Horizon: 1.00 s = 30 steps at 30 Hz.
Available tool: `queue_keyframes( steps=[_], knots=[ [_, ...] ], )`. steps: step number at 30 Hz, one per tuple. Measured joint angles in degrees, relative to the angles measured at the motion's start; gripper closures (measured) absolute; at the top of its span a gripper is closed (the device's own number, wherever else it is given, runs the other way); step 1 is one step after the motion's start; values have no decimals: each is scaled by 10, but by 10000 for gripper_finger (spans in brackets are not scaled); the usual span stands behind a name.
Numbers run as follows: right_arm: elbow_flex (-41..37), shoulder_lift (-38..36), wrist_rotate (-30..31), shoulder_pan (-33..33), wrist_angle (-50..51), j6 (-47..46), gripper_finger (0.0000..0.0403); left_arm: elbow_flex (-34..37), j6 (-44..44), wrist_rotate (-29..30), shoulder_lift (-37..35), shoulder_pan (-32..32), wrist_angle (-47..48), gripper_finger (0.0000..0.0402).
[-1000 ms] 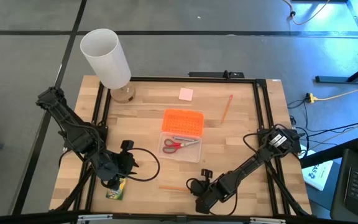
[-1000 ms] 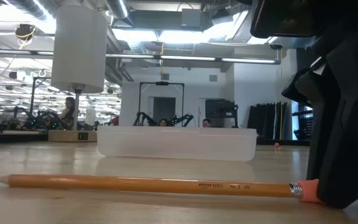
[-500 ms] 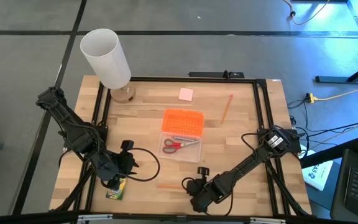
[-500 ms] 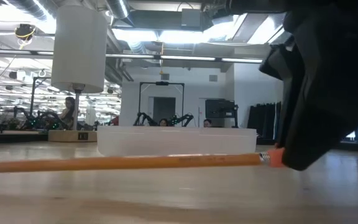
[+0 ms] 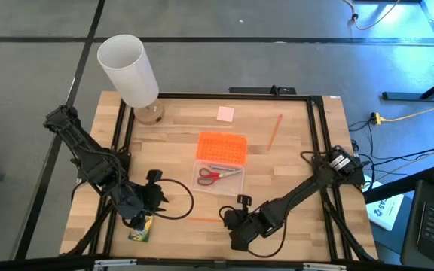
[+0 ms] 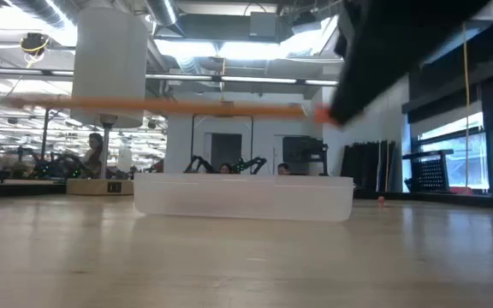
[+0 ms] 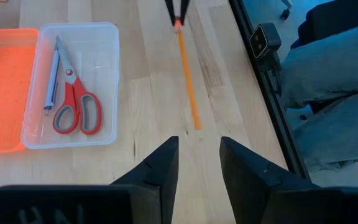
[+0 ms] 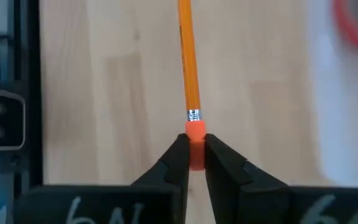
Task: Pack school essentials
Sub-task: Put the bottom orange pencil into the orange supply box
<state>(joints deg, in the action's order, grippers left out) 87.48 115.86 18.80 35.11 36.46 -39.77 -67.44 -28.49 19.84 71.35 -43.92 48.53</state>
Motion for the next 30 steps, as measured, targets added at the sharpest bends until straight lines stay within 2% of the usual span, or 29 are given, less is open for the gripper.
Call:
queue_keyframes(
  steps=[9,16,22,30],
  knots=[
    [0,-71,76,-36,116,10,361,0,0,0,0,0,-1,291],
    [1,-77,72,-94,172,87,361,0,0,2,0,0,-3,291],
    [1,-77,72,-137,225,86,361,0,0,2,0,0,-3,291],
    [-7,-77,70,-162,230,89,361,0,0,6,0,0,-3,291]
  ],
)
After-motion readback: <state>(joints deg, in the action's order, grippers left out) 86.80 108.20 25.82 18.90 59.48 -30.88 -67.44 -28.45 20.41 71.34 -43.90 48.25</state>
